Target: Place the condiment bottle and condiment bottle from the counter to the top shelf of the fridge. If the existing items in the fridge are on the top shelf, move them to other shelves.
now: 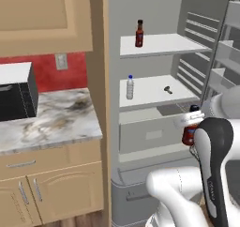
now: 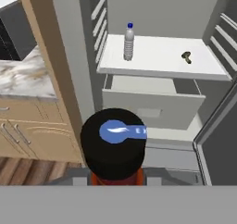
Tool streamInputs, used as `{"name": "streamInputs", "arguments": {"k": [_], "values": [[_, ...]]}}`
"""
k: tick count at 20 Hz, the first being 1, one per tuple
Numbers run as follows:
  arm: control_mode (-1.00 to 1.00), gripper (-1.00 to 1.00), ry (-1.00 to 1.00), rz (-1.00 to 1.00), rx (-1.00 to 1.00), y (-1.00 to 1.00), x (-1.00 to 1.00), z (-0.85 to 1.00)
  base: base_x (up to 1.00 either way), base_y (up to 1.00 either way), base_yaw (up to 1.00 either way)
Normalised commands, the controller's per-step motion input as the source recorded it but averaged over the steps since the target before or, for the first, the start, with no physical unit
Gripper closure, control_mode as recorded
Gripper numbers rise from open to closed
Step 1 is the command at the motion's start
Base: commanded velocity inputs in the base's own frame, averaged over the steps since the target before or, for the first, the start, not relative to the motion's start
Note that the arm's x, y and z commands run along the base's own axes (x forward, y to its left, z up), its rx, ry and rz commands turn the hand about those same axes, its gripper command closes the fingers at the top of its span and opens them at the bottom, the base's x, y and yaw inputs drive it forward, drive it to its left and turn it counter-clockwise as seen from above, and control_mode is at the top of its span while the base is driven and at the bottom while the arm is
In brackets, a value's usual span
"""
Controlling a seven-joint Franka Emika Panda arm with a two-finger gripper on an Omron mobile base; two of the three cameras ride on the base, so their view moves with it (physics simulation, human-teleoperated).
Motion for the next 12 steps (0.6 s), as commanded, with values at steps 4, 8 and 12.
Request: {"name": "streamInputs", "arguments": {"k": [4,8,12], "values": [[1.00,1.00,0.00,0.00,0.00,0.00,0.00,0.00,0.48,-0.44,-0.08],[1.00,1.00,0.00,0.00,0.00,0.00,0.00,0.00,0.74,-0.06,-0.03],[1.00,1.00,0.00,0.00,0.00,0.00,0.00,0.00,0.75,0.00,0.00]]}}
